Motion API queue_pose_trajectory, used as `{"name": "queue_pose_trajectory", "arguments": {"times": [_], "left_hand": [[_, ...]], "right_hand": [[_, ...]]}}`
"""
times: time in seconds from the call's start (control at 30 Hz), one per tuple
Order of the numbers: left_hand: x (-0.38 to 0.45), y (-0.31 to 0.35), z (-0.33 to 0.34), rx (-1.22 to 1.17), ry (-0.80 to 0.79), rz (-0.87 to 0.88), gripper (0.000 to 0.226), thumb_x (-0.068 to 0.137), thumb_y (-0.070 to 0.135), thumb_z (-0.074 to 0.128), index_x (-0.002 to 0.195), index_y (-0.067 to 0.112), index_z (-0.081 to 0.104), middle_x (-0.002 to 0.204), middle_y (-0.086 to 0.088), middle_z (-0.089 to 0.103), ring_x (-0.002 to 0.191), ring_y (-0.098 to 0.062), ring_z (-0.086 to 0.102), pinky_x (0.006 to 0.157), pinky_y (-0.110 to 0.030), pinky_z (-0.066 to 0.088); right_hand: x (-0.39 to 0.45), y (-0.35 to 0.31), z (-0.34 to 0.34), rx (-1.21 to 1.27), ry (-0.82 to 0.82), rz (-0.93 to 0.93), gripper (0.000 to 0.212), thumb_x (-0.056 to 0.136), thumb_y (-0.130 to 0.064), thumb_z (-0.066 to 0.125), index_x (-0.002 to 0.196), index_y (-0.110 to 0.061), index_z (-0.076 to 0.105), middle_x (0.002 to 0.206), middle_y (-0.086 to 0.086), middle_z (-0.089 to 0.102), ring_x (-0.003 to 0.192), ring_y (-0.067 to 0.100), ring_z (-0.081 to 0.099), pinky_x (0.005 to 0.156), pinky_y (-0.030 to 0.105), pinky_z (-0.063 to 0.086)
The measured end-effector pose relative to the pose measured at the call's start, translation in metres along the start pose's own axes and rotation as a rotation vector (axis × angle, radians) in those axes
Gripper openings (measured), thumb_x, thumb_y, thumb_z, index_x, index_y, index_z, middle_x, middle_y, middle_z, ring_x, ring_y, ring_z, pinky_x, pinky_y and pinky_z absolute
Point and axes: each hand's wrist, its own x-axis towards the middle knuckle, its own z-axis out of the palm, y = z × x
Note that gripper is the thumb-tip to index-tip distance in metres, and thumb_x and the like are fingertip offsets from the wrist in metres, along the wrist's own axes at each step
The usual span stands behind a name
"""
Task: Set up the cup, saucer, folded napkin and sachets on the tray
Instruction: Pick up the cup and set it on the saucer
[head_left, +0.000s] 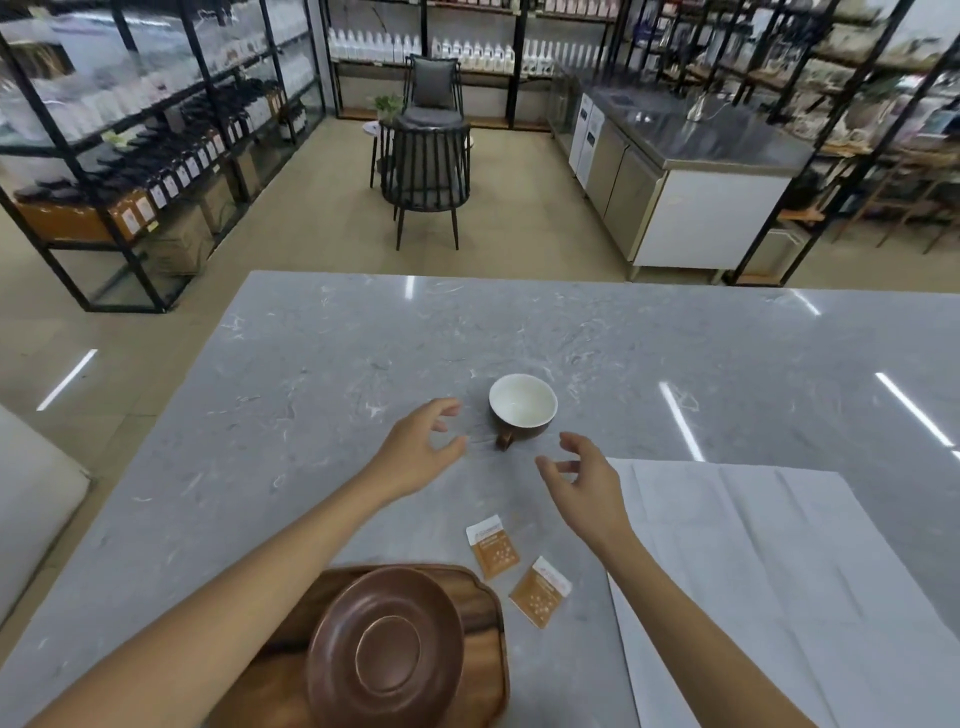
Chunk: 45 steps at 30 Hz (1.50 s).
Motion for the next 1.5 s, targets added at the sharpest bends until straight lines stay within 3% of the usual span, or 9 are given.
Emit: {"name": "queue_pose_trajectory", "arguments": {"times": [0.2, 0.43, 0.53, 0.63, 0.8, 1.0, 1.3, 1.4, 1.5], "left_hand": [[0.052, -0.011, 0.013, 0.128, -0.126, -0.014, 0.074, 0.089, 0.017, 0.070, 0.153, 0.018, 0.034, 0.152, 0.002, 0.046, 0.135, -0.018, 0.047, 0.107, -0.036, 0.046], [0.101, -0.017, 0.018, -0.001, -0.293, -0.053, 0.096, 0.080, 0.011, 0.082, 0.157, 0.015, 0.024, 0.161, 0.000, 0.033, 0.144, -0.017, 0.040, 0.113, -0.036, 0.041], [0.114, -0.017, 0.020, -0.109, -0.421, -0.013, 0.096, 0.077, 0.004, 0.084, 0.155, 0.017, 0.031, 0.157, 0.004, 0.042, 0.143, -0.010, 0.041, 0.107, -0.022, 0.044], [0.124, -0.019, 0.021, -0.169, -0.521, 0.055, 0.090, 0.075, 0.001, 0.085, 0.150, 0.021, 0.041, 0.149, 0.009, 0.052, 0.137, -0.002, 0.047, 0.107, -0.017, 0.042], [0.132, -0.030, 0.024, -0.326, -0.486, -0.022, 0.084, 0.073, -0.003, 0.085, 0.145, 0.021, 0.050, 0.141, 0.005, 0.062, 0.131, -0.010, 0.057, 0.109, -0.041, 0.048], [0.135, -0.034, 0.027, -0.347, -0.478, -0.033, 0.091, 0.071, -0.004, 0.086, 0.149, 0.018, 0.044, 0.150, 0.005, 0.052, 0.137, -0.007, 0.050, 0.112, -0.040, 0.045], [0.131, -0.037, 0.031, -0.345, -0.403, -0.028, 0.079, 0.065, 0.005, 0.093, 0.133, 0.019, 0.055, 0.139, 0.006, 0.062, 0.130, -0.007, 0.057, 0.108, -0.038, 0.049], [0.125, -0.034, 0.036, -0.266, -0.341, 0.001, 0.077, 0.063, 0.017, 0.096, 0.127, 0.027, 0.055, 0.131, 0.015, 0.064, 0.122, -0.001, 0.060, 0.099, -0.031, 0.052], [0.123, -0.033, 0.037, -0.201, -0.337, 0.032, 0.083, 0.064, 0.022, 0.095, 0.133, 0.030, 0.050, 0.132, 0.016, 0.059, 0.119, 0.000, 0.058, 0.097, -0.028, 0.052]], "right_hand": [[0.041, 0.014, 0.009, -0.011, -0.069, 0.039, 0.074, 0.089, -0.039, 0.072, 0.150, -0.013, 0.039, 0.149, 0.003, 0.051, 0.108, 0.011, 0.062, 0.089, 0.026, 0.048], [0.066, 0.015, 0.017, 0.155, -0.082, 0.016, 0.075, 0.078, -0.044, 0.083, 0.142, -0.029, 0.046, 0.126, -0.017, 0.057, 0.100, 0.004, 0.064, 0.085, 0.023, 0.051], [0.073, 0.016, 0.018, 0.181, -0.085, 0.007, 0.075, 0.076, -0.044, 0.084, 0.140, -0.034, 0.046, 0.122, -0.021, 0.058, 0.098, 0.000, 0.064, 0.077, 0.013, 0.049], [0.077, 0.021, 0.020, 0.196, -0.093, -0.008, 0.077, 0.074, -0.043, 0.086, 0.139, -0.037, 0.045, 0.125, -0.022, 0.059, 0.100, 0.002, 0.065, 0.081, 0.022, 0.057], [0.080, 0.028, 0.023, 0.210, -0.087, -0.012, 0.078, 0.074, -0.042, 0.086, 0.141, -0.033, 0.046, 0.130, -0.015, 0.060, 0.100, 0.006, 0.067, 0.084, 0.032, 0.061], [0.073, 0.027, 0.030, 0.267, -0.055, 0.085, 0.073, 0.074, -0.045, 0.085, 0.136, -0.036, 0.047, 0.122, -0.031, 0.056, 0.098, -0.010, 0.066, 0.074, 0.005, 0.050], [0.046, 0.026, 0.050, 0.472, 0.067, 0.300, 0.034, 0.081, -0.048, 0.080, 0.101, -0.026, 0.062, 0.101, -0.009, 0.074, 0.093, 0.002, 0.072, 0.085, 0.035, 0.059], [0.038, 0.017, 0.053, 0.359, 0.017, 0.222, 0.025, 0.091, -0.051, 0.066, 0.082, -0.027, 0.069, 0.084, -0.007, 0.074, 0.083, 0.008, 0.071, 0.079, 0.033, 0.056], [0.035, 0.015, 0.052, 0.239, -0.046, 0.121, 0.020, 0.090, -0.045, 0.071, 0.076, -0.030, 0.071, 0.099, -0.006, 0.072, 0.098, 0.005, 0.066, 0.089, 0.030, 0.053]]}}
